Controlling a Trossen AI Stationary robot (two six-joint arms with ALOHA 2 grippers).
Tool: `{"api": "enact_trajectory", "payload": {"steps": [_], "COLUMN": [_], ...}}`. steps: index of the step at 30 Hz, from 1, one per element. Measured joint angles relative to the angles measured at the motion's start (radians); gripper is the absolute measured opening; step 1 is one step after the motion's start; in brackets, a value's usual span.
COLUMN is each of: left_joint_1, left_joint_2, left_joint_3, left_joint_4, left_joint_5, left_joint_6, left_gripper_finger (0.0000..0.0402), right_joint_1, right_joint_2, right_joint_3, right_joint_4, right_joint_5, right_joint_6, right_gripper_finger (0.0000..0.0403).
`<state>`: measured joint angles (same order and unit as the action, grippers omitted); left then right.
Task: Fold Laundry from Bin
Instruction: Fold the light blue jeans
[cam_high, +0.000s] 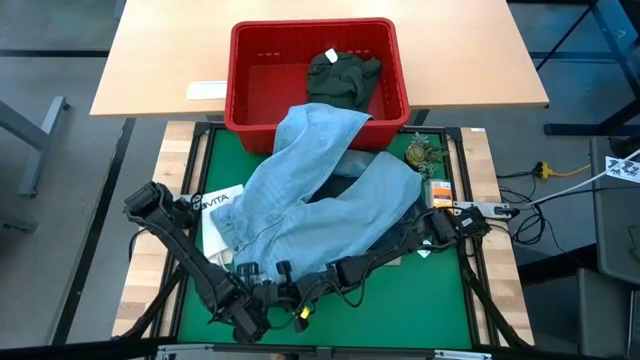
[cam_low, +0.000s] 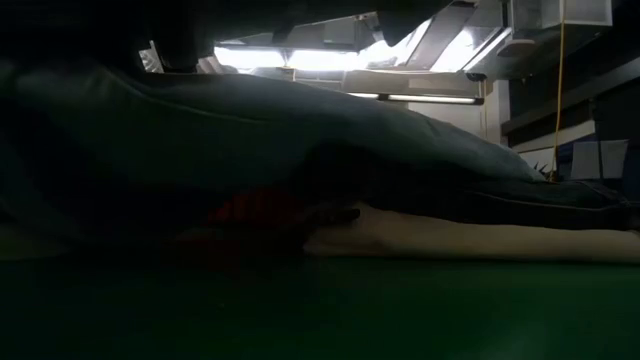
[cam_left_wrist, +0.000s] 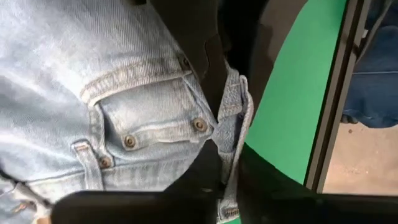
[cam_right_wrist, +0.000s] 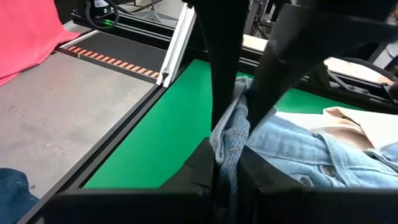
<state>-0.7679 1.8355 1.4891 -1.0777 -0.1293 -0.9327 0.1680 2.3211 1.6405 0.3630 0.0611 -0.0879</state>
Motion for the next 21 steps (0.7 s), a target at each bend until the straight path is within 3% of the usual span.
{"api": "enact_trajectory", "payload": {"steps": [6, 11, 16, 21], "left_joint_1": [0.0, -0.007, -0.039, -0.098], "left_joint_2": [-0.016, -0.028, -0.028, -0.035], "left_joint_3": [0.013, 0.088, 0.18, 0.243], "left_joint_4": [-0.035, -0.169, -0.37, -0.503], "left_joint_5": [0.023, 0.032, 0.015, 0.005], "left_joint_6": [-0.001, -0.002, -0.078, -0.202], "left_gripper_finger": [0.0019, 0.0016, 0.0014, 0.0014], "right_joint_1": [-0.003, -0.001, 0.0, 0.002], "right_joint_2": [0.0, -0.005, -0.005, -0.006], "right_joint_3": [0.009, 0.107, 0.323, 0.561], "right_joint_4": [-0.012, -0.192, -0.601, -1.097], "right_joint_5": [-0.065, -0.073, 0.002, 0.002], "right_joint_6": [0.036, 0.02, -0.036, -0.074], "right_gripper_finger": [0.0037, 0.0103, 0.0174, 0.0198]}}
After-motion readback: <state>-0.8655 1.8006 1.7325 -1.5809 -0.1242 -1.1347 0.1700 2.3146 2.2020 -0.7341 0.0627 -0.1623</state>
